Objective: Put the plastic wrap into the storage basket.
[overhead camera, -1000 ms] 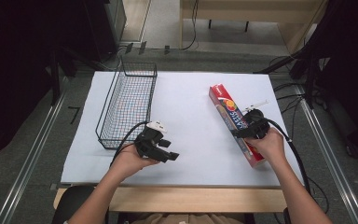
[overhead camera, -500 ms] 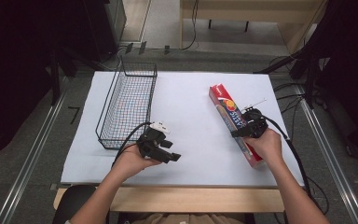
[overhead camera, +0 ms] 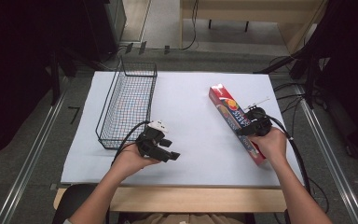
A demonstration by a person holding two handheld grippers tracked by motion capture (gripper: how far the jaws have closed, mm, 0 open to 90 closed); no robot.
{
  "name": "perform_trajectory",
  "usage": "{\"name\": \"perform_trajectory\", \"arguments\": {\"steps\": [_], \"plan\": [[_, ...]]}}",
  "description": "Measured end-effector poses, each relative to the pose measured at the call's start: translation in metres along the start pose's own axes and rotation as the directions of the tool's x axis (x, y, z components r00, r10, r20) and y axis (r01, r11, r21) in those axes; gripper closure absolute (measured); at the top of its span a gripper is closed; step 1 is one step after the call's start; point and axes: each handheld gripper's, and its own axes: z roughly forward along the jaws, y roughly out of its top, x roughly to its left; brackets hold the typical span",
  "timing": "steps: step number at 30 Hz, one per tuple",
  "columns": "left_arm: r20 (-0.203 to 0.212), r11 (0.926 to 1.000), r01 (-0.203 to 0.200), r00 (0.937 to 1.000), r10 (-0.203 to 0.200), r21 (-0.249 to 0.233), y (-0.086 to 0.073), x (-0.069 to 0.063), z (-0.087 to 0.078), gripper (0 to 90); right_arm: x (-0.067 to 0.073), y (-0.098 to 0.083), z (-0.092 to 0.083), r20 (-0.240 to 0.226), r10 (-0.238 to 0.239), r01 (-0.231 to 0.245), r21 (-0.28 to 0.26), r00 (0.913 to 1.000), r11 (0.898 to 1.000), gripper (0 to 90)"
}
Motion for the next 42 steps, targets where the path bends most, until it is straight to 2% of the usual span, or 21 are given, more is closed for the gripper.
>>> {"name": "perform_trajectory", "arguments": {"steps": [8,15,25,31,34,39,42], "plan": [[-0.001,0.9999,-0.011,0.9999,0.011,-0.004,0.000,0.000,-0.001,36.2,-0.005,-0.003,-0.016,-0.017,-0.018,0.018,-0.052,0.9997,0.998,41.3],[-0.003,0.9997,-0.022,0.9997,0.022,-0.006,0.000,0.000,-0.002,35.7,0.000,-0.007,-0.020,-0.039,-0.035,0.033,-0.045,0.9986,0.998,41.2],[0.000,0.9992,-0.038,0.9993,0.038,-0.013,0.001,-0.001,-0.003,35.4,0.011,-0.010,-0.026,-0.066,-0.122,0.119,-0.053,0.9903,0.991,41.3],[-0.002,0.9990,-0.043,0.9991,0.043,-0.013,0.001,-0.001,-0.004,35.4,0.021,-0.013,-0.029,-0.101,-0.191,0.187,-0.055,0.9763,0.981,41.3],[-0.003,0.9991,-0.041,0.9992,0.041,-0.014,0.001,-0.001,-0.004,35.4,0.025,-0.014,-0.030,-0.135,-0.202,0.197,-0.053,0.9699,0.979,41.3],[0.009,0.9984,-0.053,0.9985,0.053,-0.019,0.003,-0.002,-0.006,34.9,0.031,-0.016,-0.032,-0.167,-0.259,0.251,-0.064,0.9515,0.966,41.3],[0.009,0.9977,-0.067,0.9977,0.067,-0.016,0.003,-0.002,-0.010,34.8,0.033,-0.018,-0.034,-0.178,-0.300,0.293,-0.068,0.9371,0.954,41.3]]}}
